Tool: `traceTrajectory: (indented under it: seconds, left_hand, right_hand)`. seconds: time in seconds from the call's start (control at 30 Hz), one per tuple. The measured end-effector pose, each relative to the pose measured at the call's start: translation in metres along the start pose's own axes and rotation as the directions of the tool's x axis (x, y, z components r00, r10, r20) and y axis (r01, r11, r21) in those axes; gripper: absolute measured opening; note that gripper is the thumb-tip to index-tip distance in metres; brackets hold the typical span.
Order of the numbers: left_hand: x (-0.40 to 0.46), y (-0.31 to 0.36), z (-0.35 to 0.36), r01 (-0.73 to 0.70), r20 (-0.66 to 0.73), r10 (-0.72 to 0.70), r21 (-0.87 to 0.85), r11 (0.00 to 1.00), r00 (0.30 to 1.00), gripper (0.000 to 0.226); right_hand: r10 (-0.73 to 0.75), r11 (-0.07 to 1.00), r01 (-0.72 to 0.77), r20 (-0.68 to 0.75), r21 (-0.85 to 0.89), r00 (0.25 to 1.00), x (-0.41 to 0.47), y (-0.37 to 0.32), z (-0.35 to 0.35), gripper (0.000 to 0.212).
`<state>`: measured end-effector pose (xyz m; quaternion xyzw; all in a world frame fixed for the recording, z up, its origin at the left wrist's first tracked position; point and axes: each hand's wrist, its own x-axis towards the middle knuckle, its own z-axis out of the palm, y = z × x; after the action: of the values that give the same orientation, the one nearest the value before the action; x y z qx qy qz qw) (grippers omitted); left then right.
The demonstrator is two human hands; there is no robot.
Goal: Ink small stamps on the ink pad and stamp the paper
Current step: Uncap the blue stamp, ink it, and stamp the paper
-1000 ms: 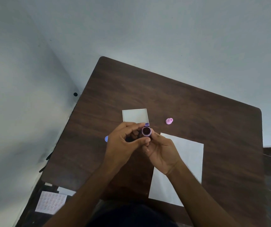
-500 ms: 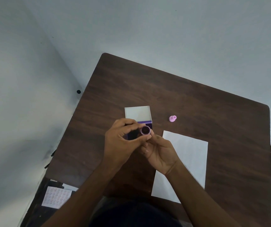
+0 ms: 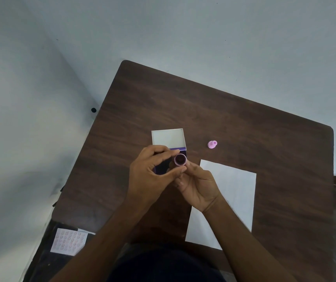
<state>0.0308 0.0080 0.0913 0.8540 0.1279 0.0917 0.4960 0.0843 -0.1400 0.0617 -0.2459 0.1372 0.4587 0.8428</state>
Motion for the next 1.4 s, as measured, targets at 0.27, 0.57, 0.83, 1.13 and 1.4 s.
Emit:
traceTrajectory:
  seconds: [0.27,0.57,0.83,1.13,1.4]
  left_hand:
    - [-0.007,-0.043,0.006,0.150,0.022,-0.152,0.068,0.986,0.988,0.046]
    - [0.008,-0.093,0.028,0.299,0.208,-0.367,0.297,0.907,0.906,0.079]
    - [0.020,-0.109,0.035,0.162,0.275,-0.303,0.437,0.885,0.912,0.089]
    - [0.022,-0.111,0.034,0.114,0.267,-0.252,0.442,0.890,0.930,0.086]
    - [0.022,-0.112,0.036,0.104,0.255,-0.233,0.435,0.894,0.938,0.086]
  right_hand:
    - [-0.279,0.776,-0.107,-0.489,-0.622,0.827,0.015,-0.016,-0.019,0.024]
    - [-0.614,-0.008,-0.340,-0.263,-0.941,0.744,0.048,0.010,-0.030,0.029]
    - [-0.521,-0.162,-0.405,-0.271,-0.900,0.810,0.063,0.015,-0.026,0.029]
    - [-0.472,-0.252,-0.431,-0.279,-0.866,0.836,0.068,0.021,-0.024,0.031]
    - [-0.476,-0.325,-0.402,-0.219,-0.856,0.852,0.068,0.022,-0.024,0.032]
